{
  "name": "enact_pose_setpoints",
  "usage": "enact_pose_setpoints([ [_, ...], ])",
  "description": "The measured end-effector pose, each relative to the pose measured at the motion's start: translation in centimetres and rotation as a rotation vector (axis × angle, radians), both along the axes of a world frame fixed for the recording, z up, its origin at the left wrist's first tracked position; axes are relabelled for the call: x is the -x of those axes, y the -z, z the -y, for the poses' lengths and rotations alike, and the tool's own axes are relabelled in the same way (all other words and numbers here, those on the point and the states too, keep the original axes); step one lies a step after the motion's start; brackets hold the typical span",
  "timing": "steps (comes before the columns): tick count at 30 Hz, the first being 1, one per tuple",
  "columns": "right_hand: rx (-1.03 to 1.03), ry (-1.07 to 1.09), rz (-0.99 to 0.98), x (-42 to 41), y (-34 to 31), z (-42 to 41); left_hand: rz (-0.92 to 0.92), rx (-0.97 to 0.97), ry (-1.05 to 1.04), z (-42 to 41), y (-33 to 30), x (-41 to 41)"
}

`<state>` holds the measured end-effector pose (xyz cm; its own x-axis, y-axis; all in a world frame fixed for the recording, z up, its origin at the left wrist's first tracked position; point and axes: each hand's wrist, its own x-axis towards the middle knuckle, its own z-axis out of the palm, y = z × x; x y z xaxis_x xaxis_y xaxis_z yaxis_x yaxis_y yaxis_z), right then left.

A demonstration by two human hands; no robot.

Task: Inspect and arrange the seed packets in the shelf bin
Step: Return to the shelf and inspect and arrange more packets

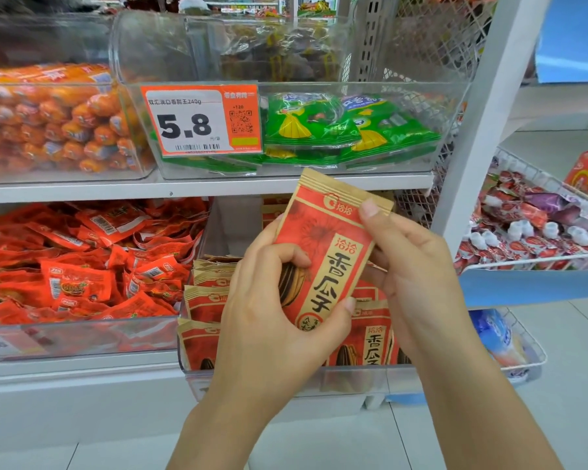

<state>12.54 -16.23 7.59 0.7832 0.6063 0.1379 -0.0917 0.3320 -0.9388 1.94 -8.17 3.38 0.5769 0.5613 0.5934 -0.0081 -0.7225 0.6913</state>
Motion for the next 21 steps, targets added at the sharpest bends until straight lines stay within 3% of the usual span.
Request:
enact_pose_setpoints([
  [2,-0.017,0.063,-0.044,-0.3,0.2,0.1,-0.024,0.083,0.063,0.0,-0.3,0.1],
  [6,-0.115,0.231,-0.171,-1.2,0.4,0.7,-0.037,0.516,0.250,-1.4,-1.2,0.9],
  [8,-0.165,0.294,-0.219,-1.6,0.4,1.0,-0.048,0.624,0.337,-2.1,-1.4,1.3],
  [14,-0.220,0.341,-0.343,-2.0,0.7,0.7,-0.094,0.623,0.430,-1.7,-0.5,1.0],
  [21,-0.276,0.360,-0.318,-2.1,0.3,1.0,-0.059,0.672,0.497,-1.8,-0.7,0.9],
])
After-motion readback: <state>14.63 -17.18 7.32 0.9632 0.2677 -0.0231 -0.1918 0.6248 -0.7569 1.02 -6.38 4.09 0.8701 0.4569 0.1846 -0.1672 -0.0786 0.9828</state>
